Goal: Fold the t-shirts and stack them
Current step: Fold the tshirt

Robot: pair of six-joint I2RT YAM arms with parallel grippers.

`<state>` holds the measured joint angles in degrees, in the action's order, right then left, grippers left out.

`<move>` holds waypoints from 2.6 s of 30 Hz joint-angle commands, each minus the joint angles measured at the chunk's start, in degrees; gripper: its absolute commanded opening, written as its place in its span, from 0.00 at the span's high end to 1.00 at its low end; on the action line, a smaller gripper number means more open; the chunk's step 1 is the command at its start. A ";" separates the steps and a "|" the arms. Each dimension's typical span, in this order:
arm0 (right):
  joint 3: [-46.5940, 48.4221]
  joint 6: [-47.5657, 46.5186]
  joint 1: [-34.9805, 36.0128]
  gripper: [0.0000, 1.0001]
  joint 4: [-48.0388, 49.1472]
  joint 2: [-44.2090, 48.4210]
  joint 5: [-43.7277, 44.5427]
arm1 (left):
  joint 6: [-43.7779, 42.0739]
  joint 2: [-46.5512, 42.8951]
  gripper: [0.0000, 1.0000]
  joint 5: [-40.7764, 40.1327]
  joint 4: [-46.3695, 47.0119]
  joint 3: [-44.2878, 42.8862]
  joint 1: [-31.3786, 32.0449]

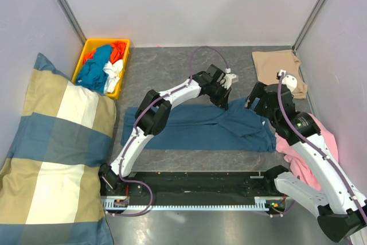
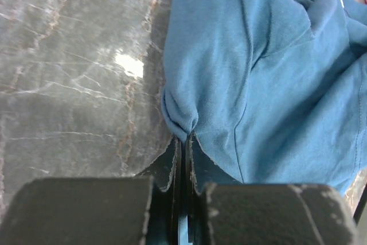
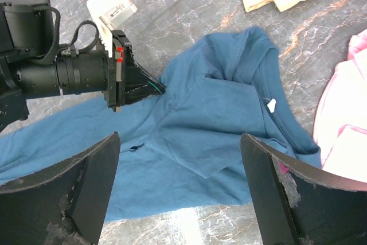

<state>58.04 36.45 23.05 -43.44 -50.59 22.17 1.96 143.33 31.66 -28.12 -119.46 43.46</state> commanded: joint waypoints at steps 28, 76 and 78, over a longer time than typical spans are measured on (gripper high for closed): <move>-5.83 2.49 -0.02 0.03 3.71 -2.93 -6.52 | 46.48 2.85 0.00 -8.03 19.33 -10.37 -32.48; 20.89 30.97 40.06 0.61 38.08 -74.57 -9.26 | 16.59 -34.25 0.00 -28.15 4.83 27.79 -35.90; 19.58 30.79 39.79 0.90 37.99 -74.39 -8.91 | 16.76 -34.17 0.00 -27.97 4.83 27.96 -35.99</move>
<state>79.24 68.20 63.18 -0.47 -122.34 10.74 20.47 112.20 3.14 -23.77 -91.33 7.94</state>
